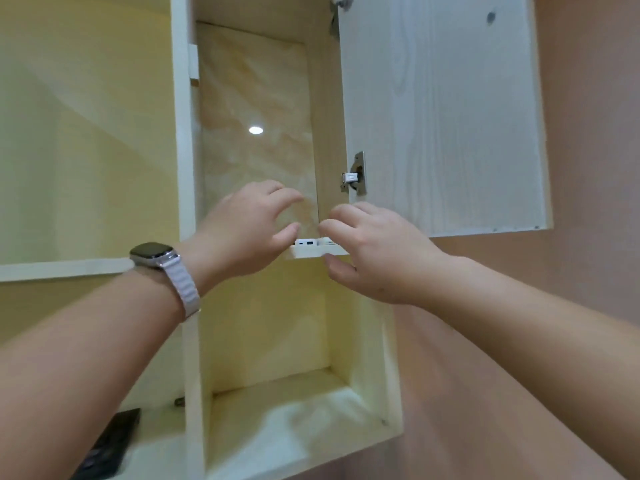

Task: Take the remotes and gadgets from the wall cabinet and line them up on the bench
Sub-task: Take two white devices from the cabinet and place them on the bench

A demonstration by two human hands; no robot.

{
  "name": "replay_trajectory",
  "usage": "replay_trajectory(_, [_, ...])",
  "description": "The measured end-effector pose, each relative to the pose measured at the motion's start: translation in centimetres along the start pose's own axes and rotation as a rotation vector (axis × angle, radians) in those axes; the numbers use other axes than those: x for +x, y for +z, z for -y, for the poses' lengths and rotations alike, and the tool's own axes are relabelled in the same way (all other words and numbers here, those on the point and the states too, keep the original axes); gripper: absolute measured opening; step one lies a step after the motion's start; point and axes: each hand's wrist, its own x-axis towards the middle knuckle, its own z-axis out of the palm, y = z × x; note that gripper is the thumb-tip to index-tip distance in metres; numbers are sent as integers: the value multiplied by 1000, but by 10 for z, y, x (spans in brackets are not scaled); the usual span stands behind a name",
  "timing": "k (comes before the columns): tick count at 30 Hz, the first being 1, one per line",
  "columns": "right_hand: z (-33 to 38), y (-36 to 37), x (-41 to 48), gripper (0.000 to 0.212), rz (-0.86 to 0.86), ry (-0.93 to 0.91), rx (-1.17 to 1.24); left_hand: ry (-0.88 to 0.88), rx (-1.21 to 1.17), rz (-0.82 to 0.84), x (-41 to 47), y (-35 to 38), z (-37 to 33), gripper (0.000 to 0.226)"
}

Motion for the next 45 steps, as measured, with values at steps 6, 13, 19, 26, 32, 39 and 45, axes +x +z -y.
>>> replay_trajectory(6, [-22, -1, 56, 44, 171, -99, -224, -60, 88, 574, 61, 14, 23, 48])
replay_trajectory(13, [-31, 16, 80, 32, 273, -166, -252, -95, 107, 789, 81, 48, 20, 44])
replay_trajectory(19, [-36, 26, 85, 27, 309, -196, -326, -119, 51, 794, 74, 40, 23, 40])
replay_trajectory(26, [-30, 28, 92, 27, 418, -150, -287, -130, -53, 742, 51, -3, 9, 37])
replay_trajectory(32, [-25, 37, 108, 36, 562, -27, -176, -22, 64, 547, -7, -23, 8, 47])
replay_trajectory(39, [-8, 47, 125, 41, 745, 183, 5, 208, 122, 76, -31, -12, 40, 22])
replay_trajectory(45, [1, 46, 130, 46, 882, 279, 81, 250, 34, -35, -40, -10, 47, 31])
